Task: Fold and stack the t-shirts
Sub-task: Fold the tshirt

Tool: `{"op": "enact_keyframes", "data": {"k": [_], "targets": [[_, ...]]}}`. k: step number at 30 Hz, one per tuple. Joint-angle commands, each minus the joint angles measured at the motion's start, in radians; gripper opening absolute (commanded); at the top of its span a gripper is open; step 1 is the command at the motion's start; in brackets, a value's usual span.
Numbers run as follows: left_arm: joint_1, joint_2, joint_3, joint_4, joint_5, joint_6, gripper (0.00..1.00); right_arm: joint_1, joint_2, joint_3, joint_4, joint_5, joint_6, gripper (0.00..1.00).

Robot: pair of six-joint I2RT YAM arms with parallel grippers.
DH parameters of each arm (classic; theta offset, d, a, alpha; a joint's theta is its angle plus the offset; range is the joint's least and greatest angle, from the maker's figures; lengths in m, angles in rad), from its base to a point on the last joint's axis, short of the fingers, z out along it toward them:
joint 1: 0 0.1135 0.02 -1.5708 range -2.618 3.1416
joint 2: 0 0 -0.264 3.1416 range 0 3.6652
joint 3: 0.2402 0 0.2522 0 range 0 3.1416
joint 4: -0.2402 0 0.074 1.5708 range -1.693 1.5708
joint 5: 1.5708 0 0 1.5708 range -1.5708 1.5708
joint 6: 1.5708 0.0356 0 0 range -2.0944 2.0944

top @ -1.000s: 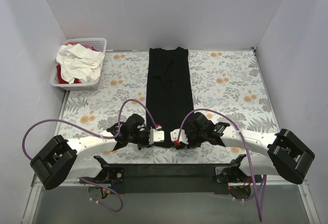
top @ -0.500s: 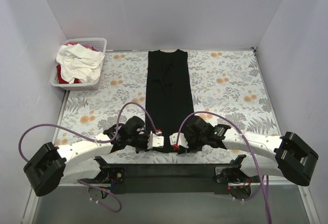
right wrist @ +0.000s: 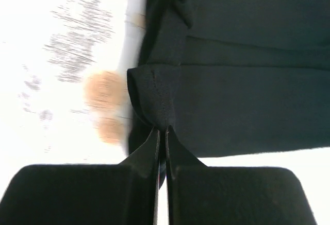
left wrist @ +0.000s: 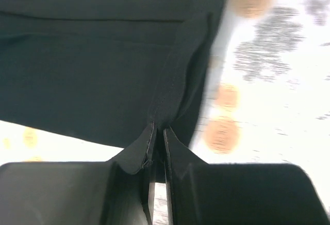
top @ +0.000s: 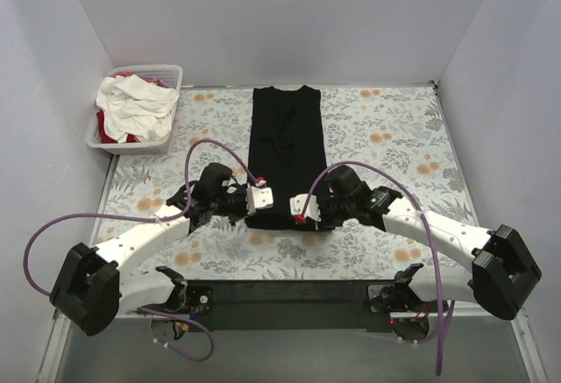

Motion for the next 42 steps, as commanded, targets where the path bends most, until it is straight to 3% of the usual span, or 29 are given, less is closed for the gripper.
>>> {"op": "enact_keyframes", "data": {"k": [1,12,20,31,42], "targets": [[0.056,0.074,0.075,0.072,0.044,0.101,0.00,-0.077,0.077,0.105,0.006,-0.039,-0.134,0.01],[0.233,0.453,0.354,0.206,0.112,0.207,0.00,-0.258,0.385,0.389,0.026,-0.116,-0.326,0.01],[0.293,0.675,0.536,0.249,0.124,0.256,0.00,-0.337,0.600,0.610,0.031,-0.134,-0.382,0.01],[0.336,0.800,0.652,0.270,0.121,0.287,0.00,-0.374,0.800,0.809,0.039,-0.140,-0.394,0.01],[0.345,0.854,0.680,0.330,0.110,0.282,0.00,-0.376,0.859,0.846,0.052,-0.128,-0.397,0.01]]}}
